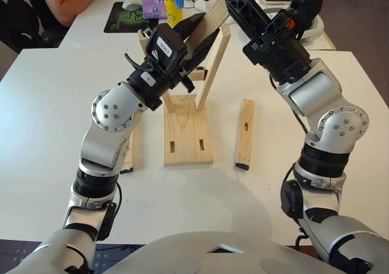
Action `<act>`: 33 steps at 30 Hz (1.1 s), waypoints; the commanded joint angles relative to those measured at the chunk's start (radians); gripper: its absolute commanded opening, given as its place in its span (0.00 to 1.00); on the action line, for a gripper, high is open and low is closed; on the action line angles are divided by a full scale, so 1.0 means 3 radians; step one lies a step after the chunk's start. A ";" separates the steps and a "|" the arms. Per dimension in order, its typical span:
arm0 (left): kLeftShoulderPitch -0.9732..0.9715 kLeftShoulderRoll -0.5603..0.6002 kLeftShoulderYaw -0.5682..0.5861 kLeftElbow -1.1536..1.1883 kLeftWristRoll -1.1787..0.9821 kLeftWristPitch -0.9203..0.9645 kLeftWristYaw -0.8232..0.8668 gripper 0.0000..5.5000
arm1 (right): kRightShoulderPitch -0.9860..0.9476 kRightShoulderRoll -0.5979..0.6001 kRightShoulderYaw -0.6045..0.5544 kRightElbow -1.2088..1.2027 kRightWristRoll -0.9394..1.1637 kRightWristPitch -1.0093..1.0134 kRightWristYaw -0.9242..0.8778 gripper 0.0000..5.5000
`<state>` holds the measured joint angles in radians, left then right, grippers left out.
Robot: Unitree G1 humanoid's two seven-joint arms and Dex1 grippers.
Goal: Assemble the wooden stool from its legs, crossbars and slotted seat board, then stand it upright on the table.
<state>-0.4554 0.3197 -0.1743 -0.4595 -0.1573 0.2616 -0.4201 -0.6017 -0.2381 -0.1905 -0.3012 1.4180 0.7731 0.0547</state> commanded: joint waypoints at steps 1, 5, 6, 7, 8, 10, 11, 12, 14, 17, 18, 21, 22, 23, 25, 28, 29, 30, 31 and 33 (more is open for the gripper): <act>0.0077 0.0012 0.0042 0.0052 0.0033 0.0026 -0.0004 0.24 | -0.0021 -0.0020 0.0000 -0.0009 0.0029 0.0006 0.0044 0.07; 0.0094 -0.0001 -0.0001 0.0104 0.0090 0.0056 0.0027 0.24 | 0.0029 -0.0054 0.0069 -0.0059 -0.0064 0.0035 0.0055 0.07; 0.0098 -0.0008 -0.0004 0.0110 0.0099 0.0080 0.0045 0.24 | 0.0046 -0.0065 0.0107 -0.0079 -0.0118 0.0044 0.0062 0.07; 0.0097 -0.0025 0.0007 0.0115 0.0090 0.0103 0.0066 0.24 | 0.0057 -0.0065 0.0129 -0.0090 -0.0148 0.0047 0.0069 0.07; 0.0095 -0.0054 0.0026 0.0118 0.0028 0.0138 0.0062 0.24 | 0.0071 -0.0079 0.0156 -0.0104 -0.0200 0.0054 0.0079 0.07; 0.0105 -0.0081 0.0048 0.0115 -0.0058 0.0207 0.0036 0.24 | 0.0083 -0.0092 0.0180 -0.0104 -0.0264 0.0051 0.0106 0.07; 0.0115 -0.0081 0.0048 0.0113 -0.0077 0.0233 0.0016 0.24 | 0.0085 -0.0113 0.0196 -0.0106 -0.0325 0.0051 0.0124 0.07; 0.0141 -0.0077 0.0035 0.0095 -0.0086 0.0243 -0.0007 0.31 | 0.0088 -0.0139 0.0215 -0.0105 -0.0393 0.0050 0.0139 0.07; 0.0181 -0.0088 0.0042 0.0037 -0.0111 0.0249 -0.0006 0.35 | 0.0110 -0.0247 0.0321 -0.0118 -0.0658 0.0067 0.0183 0.07; 0.0200 -0.0160 0.0135 -0.0092 -0.0309 0.0246 -0.0024 0.43 | 0.0186 -0.0244 0.0383 -0.0130 -0.0815 0.0077 0.0176 0.07; 0.0189 -0.0206 0.0187 -0.0156 -0.0434 0.0271 -0.0027 0.46 | 0.0228 -0.0223 0.0405 -0.0128 -0.0861 0.0078 0.0168 0.07; 0.0105 -0.0336 0.0294 -0.0317 -0.0737 0.0382 0.0039 0.53 | 0.0322 -0.0237 0.0519 -0.0091 -0.1112 0.0099 0.0167 0.07; 0.0065 -0.0375 0.0338 -0.0352 -0.0841 0.0428 0.0068 0.57 | 0.0382 -0.0277 0.0550 -0.0110 -0.1200 0.0130 0.0157 0.07; 0.0039 -0.0387 0.0374 -0.0379 -0.0902 0.0463 0.0092 0.60 | 0.0454 -0.0289 0.0540 -0.0140 -0.1208 0.0173 0.0146 0.07; 0.0039 -0.0379 0.0444 -0.0403 -0.0954 0.0502 0.0136 0.63 | 0.0670 -0.0370 0.0491 -0.0248 -0.1207 0.0306 0.0092 0.07; 0.0135 -0.0358 0.0528 -0.0431 -0.0931 0.0500 0.0226 0.74 | 0.0822 -0.0476 0.0412 -0.0322 -0.1148 0.0478 0.0056 0.07; 0.0173 -0.0349 0.0529 -0.0438 -0.0903 0.0494 0.0247 0.76 | 0.0843 -0.0507 0.0374 -0.0330 -0.1139 0.0543 -0.0002 0.07; 0.0211 -0.0342 0.0513 -0.0438 -0.0853 0.0475 0.0269 0.79 | 0.0891 -0.0563 0.0350 -0.0359 -0.1203 0.0584 -0.0058 0.07; 0.0238 -0.0347 0.0502 -0.0438 -0.0845 0.0465 0.0278 0.83 | 0.0950 -0.0569 0.0297 -0.0381 -0.1235 0.0613 -0.0151 0.07; 0.0305 -0.0356 0.0472 -0.0448 -0.0791 0.0445 0.0317 0.88 | 0.1061 -0.0553 0.0196 -0.0415 -0.1418 0.0524 -0.0318 0.07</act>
<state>-0.3890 0.2102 -0.0219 -0.5815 -0.4159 0.4014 -0.3378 -0.3232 -0.4008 -0.0931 -0.4045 1.0511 0.9406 0.0170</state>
